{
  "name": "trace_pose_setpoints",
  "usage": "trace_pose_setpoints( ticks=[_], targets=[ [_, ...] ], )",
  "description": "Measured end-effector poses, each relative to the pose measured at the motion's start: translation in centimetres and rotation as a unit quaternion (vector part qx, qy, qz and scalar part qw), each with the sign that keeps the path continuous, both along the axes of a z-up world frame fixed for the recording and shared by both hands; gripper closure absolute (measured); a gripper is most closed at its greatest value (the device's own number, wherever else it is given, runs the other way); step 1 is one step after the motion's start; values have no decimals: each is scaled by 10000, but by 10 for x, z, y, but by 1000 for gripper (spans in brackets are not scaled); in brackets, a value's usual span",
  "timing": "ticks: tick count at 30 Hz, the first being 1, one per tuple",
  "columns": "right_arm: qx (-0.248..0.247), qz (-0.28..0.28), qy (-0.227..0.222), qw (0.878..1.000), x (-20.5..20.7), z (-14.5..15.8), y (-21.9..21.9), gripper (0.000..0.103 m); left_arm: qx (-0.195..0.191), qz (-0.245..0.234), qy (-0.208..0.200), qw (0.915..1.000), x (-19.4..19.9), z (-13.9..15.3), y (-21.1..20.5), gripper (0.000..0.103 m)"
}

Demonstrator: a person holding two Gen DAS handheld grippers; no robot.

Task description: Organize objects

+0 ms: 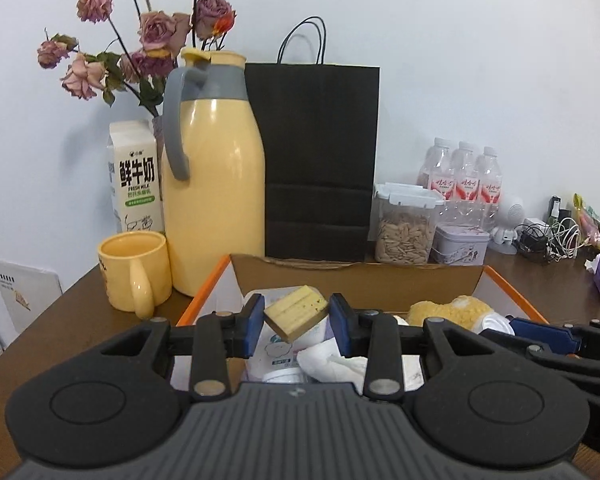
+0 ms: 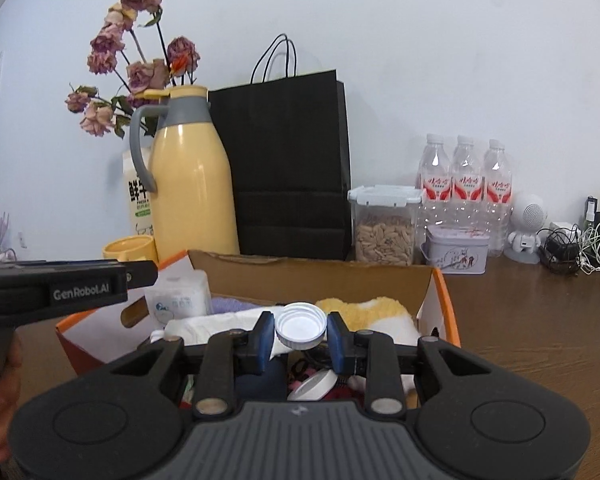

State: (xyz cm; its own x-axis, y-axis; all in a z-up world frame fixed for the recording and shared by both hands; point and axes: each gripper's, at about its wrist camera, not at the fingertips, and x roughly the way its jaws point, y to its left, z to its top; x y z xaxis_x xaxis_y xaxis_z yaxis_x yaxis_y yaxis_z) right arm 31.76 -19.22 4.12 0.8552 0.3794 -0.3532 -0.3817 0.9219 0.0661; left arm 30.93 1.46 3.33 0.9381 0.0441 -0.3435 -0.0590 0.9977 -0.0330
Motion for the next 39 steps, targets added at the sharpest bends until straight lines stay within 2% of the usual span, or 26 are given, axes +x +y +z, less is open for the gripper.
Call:
trace_pose_setpoints(
  ticks=[12,13,15,16,17,18,19,20,22,31,39],
  targets=[
    [-146,-418,-13,9990,10,-5,-6,76,37,67,2,10000,-1,-3,1,66],
    [-163,-423,26,9990,12,-7,-6,75,44,93,8,9999,0,-3,1,64],
    [-174,-430,79,9989,13,-9,-6,71,48,134,-19,9999,-1,-4,2,41],
    [-174,-427,88,9989,13,-9,-6,65,36,178,-80,9998,-3,-3,3,22],
    [-172,-424,101,9989,12,-10,-7,47,32,213,-140,9997,-4,-2,4,9],
    [-157,-439,76,9989,11,-9,-7,26,27,243,-189,9995,-6,-2,5,4],
    [-150,-471,26,9988,8,-9,-8,18,5,256,-229,9994,-8,-1,6,0],
    [-143,-493,-37,9987,6,-8,-8,9,-13,275,-246,9993,-9,0,7,0],
    [-98,-507,-100,9986,3,-5,-9,1,-20,289,-203,9994,-9,0,9,0],
    [-145,-517,-139,9985,-6,1,-9,0,-4,219,-211,9995,-15,4,10,0],
    [-206,-459,-212,9985,-35,26,-8,0,18,111,-382,9992,-50,22,18,0]
  ],
)
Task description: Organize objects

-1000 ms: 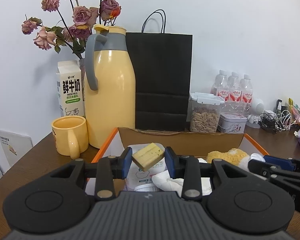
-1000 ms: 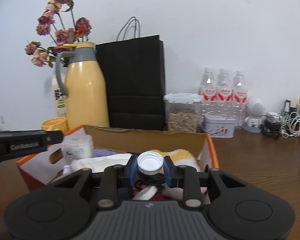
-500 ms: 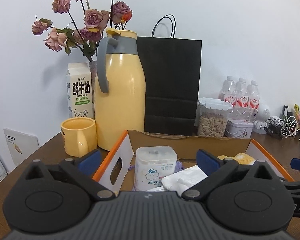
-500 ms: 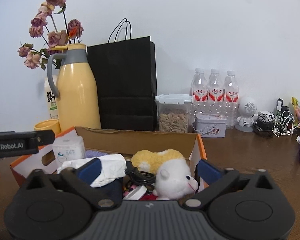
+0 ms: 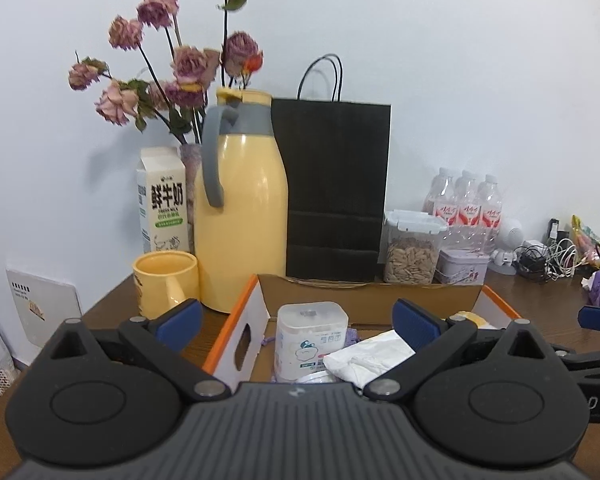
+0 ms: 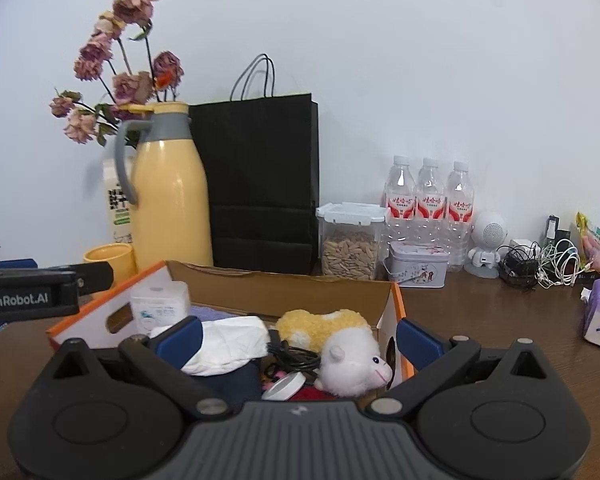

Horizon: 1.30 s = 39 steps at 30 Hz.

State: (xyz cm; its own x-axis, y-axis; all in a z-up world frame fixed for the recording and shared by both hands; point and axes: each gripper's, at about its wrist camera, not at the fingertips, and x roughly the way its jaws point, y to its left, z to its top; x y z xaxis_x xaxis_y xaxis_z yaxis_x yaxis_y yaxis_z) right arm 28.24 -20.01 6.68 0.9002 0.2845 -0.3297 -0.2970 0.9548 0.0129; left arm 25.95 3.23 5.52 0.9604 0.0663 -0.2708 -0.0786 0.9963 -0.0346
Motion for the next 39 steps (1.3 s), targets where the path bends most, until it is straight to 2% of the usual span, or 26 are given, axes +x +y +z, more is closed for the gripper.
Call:
trace_pose_setpoints(
  ticks=[4,9,17,27,32,39],
  targets=[
    [14,-44,12,10000,-25,11,-2,0,125,9,-24,9999,-27,10,5,0],
    [14,-92,191,9998,-56,19,-2,0,201,34,182,9996,-58,19,16,0],
    [-55,-208,631,9978,-96,12,3,0,449,8,597,9972,-96,9,27,0],
    [-115,-282,1169,9927,-113,-8,8,0,423,-37,1246,9913,-113,-20,35,0],
    [-150,-271,1321,9907,-115,-14,10,0,423,-87,1330,9902,-120,-25,33,0],
    [-129,-263,1320,9908,-116,-14,9,0,443,-154,1364,9895,-121,-26,28,0]
  ],
)
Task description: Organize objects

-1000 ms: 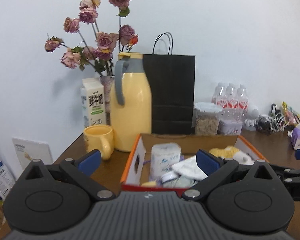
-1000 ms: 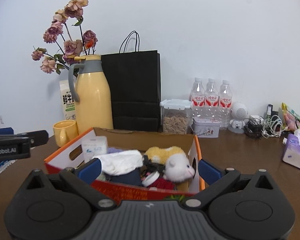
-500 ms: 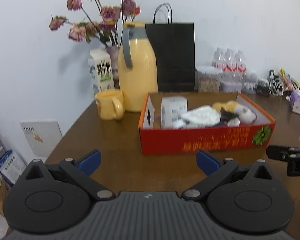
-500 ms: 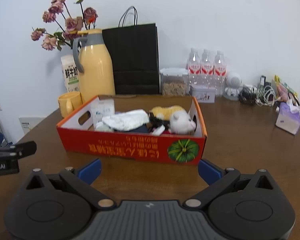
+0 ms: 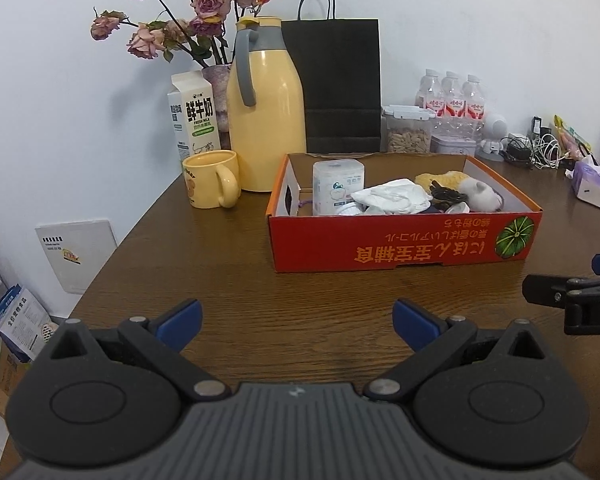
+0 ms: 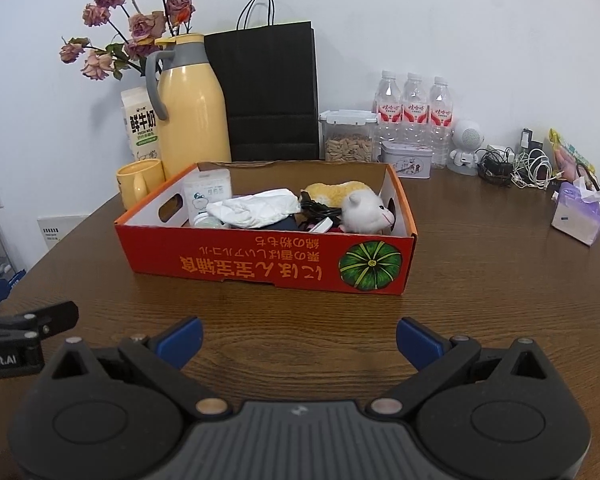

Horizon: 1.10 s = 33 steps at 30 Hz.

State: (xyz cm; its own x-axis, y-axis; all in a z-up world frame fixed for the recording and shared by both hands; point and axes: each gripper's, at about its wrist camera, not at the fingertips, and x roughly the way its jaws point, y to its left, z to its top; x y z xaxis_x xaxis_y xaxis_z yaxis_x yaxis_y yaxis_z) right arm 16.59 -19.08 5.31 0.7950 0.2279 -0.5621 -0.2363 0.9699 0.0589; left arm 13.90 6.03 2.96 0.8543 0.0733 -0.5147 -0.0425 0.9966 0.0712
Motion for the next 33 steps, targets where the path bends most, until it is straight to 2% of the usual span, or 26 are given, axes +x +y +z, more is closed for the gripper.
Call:
trace_pose_setpoints(
  ticks=[33],
  targets=[
    [29,-7,-19,10000,1,1,-2,0,-15,10,21,10000,2,1,-2,0]
  ],
)
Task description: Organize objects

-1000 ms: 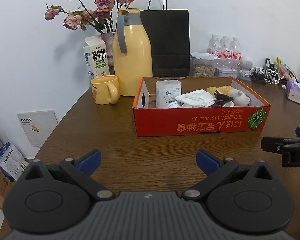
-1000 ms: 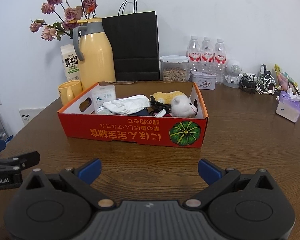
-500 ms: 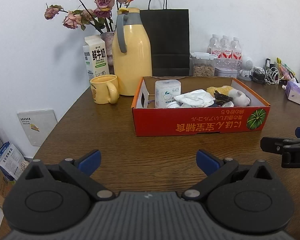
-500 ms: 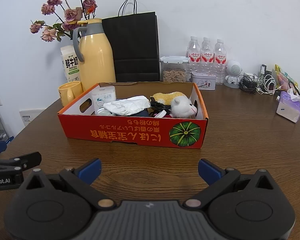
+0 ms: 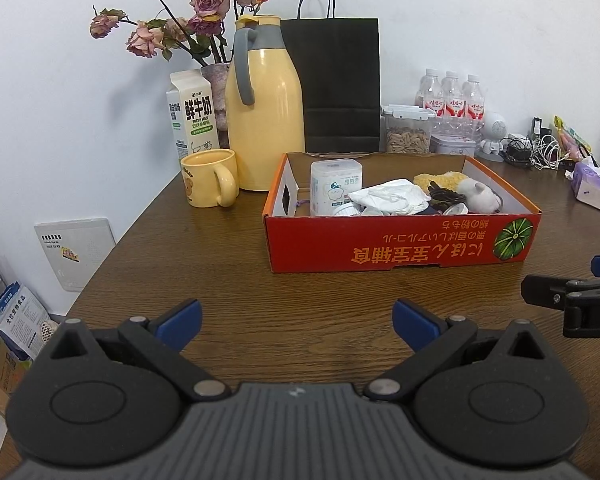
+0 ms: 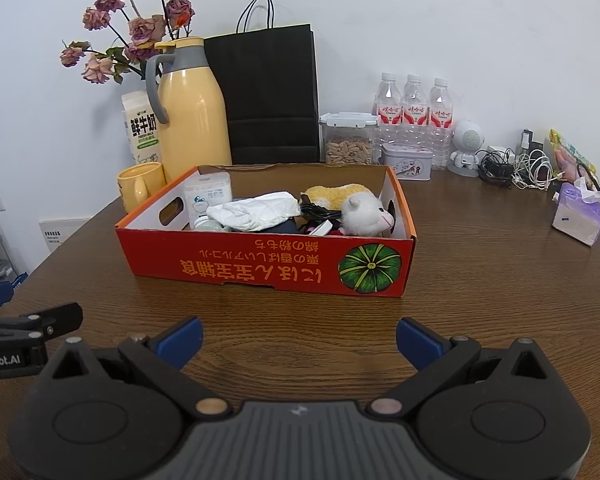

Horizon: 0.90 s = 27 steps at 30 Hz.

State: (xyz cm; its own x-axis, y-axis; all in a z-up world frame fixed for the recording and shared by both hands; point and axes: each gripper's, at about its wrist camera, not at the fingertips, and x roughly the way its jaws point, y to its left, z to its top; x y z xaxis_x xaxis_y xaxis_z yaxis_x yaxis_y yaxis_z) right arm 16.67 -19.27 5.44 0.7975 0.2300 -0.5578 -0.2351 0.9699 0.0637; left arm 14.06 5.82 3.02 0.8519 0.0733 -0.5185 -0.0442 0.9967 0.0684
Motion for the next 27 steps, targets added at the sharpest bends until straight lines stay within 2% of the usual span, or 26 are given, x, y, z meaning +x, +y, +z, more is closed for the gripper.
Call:
trace_pose_setpoints(
  ticks=[27],
  targets=[
    [-2,8,-2,10000,0,0,0,0,-9,-5,3,10000,-1,-2,-3,0]
  ],
)
